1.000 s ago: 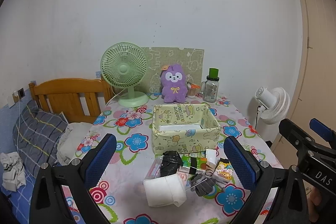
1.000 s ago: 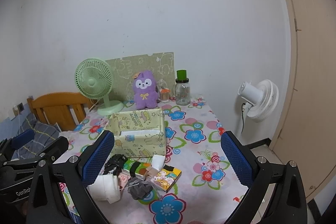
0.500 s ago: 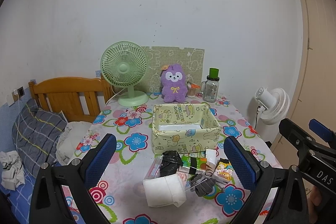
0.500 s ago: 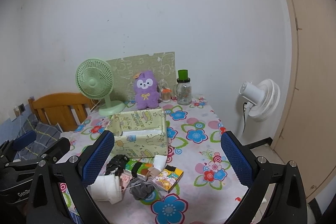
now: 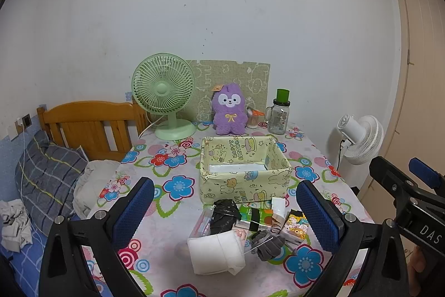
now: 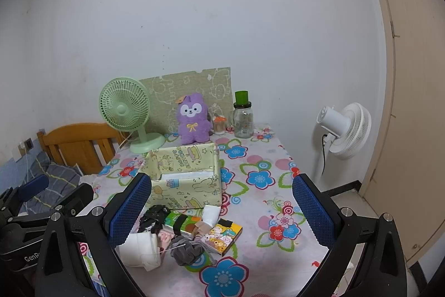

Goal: Organize soft objects

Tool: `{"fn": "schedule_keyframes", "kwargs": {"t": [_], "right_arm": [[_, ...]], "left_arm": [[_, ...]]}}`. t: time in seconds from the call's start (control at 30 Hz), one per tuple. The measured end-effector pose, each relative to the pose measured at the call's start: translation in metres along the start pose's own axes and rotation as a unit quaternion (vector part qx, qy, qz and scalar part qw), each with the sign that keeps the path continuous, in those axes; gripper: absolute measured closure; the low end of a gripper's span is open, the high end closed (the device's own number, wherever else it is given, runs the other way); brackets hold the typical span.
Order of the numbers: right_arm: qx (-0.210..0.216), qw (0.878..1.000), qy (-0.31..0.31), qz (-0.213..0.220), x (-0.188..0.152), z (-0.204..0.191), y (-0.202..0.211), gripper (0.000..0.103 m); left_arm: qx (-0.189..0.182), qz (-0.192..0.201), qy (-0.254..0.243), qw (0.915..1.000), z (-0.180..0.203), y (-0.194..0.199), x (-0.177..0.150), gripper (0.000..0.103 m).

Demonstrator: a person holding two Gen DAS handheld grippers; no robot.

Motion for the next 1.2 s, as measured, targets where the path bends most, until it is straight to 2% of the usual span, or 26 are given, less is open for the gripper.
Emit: {"fn": "schedule_keyframes", "kwargs": {"t": [1.2], "right_arm": [[0.015,1.0,-0.003,-0.006,0.0036,-0.0035,-0.0076,0.0]], "left_arm": [[-0.002,-0.006,-0.005,1.0,0.0024,-0.0058,-0.0006,0.001]]}}
Point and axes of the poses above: each gripper's, at about its wrist camera, not at the fingertips, and y roughly against the way its jaws point, z to its right, x to its top, the point moved 3 cm from there along -y, roughly the way its jaws point, and after that the axes turned 3 degrees about x, right-handed, at the moved point
